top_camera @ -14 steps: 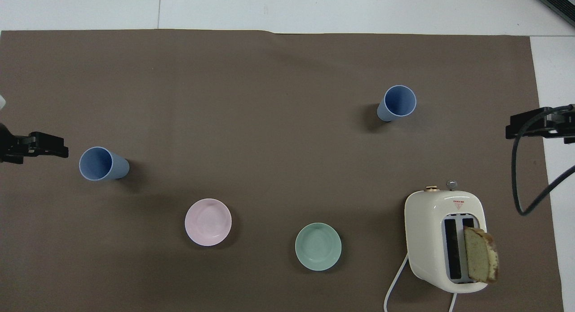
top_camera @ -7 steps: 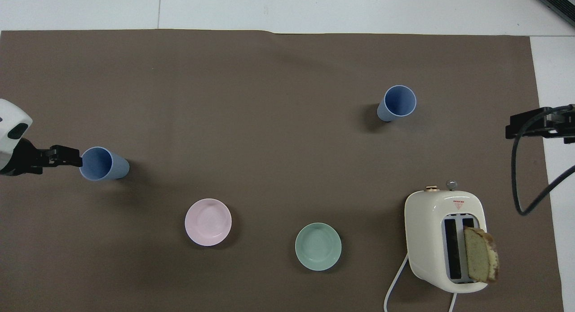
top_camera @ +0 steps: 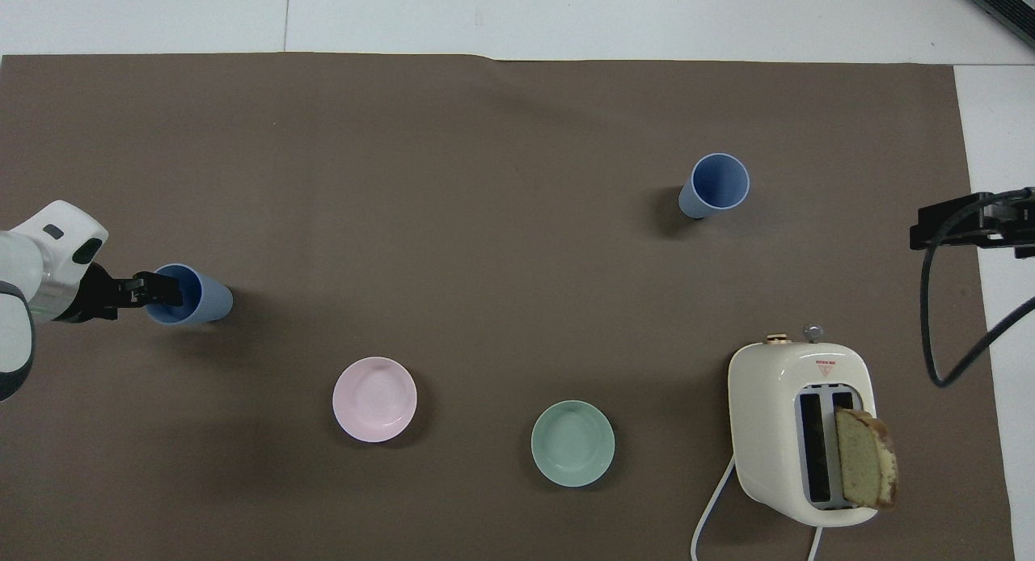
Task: Stack blue cups with both arms
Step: 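Reach the left gripper to the blue cup and grasp it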
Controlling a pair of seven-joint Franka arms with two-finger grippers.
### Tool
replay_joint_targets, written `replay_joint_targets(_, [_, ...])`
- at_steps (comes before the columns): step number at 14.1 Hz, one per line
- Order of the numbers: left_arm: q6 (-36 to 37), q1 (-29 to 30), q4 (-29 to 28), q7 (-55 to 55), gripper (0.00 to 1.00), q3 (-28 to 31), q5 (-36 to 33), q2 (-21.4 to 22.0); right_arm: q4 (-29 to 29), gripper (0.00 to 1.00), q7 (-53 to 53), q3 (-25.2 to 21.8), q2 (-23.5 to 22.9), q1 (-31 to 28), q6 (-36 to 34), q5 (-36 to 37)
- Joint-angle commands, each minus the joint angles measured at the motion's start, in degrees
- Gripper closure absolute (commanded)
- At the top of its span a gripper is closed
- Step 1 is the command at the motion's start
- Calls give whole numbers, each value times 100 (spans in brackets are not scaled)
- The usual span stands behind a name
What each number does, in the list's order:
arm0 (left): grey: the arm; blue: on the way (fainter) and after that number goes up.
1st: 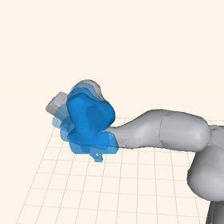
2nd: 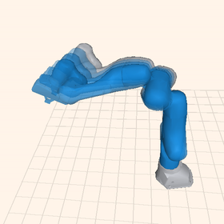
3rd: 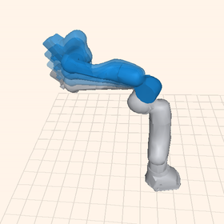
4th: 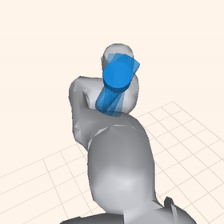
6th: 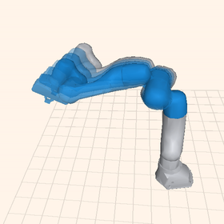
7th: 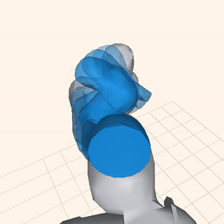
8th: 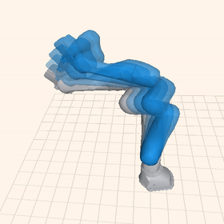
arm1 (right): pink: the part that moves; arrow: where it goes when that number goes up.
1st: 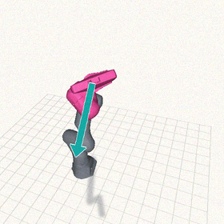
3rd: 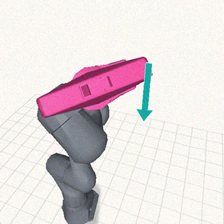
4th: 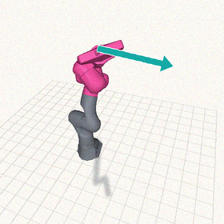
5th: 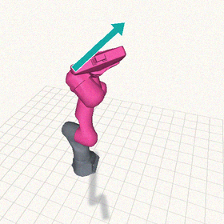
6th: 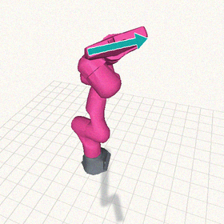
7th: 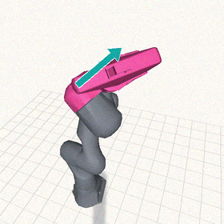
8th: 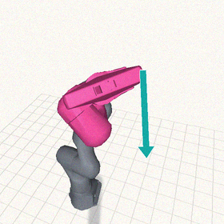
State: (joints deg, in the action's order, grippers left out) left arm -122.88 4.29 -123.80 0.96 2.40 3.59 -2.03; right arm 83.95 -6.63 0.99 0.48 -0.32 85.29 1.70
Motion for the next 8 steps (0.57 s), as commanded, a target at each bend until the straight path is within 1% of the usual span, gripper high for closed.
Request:
replay_joint_targets(1, [-201,99,-109,-26,12,-64,98,19,166,0,162,24,137,-56,58,-3])
replay_joint_targets(2, [-201,99,-109,-17,43,-64,106,19,166,0,162,24,137,-56,58,-12])
replay_joint_targets(4, [-184,99,-109,-8,100,-64,150,19,166,0,179,15,137,-64,58,-12])
replay_joint_targets(6, [-140,107,-92,-26,100,-64,404,10,174,0,179,15,137,-64,58,-12])
replay_joint_targets(8, [-52,151,118,-52,100,-64,528,-86,174,0,179,15,137,-64,58,-12])
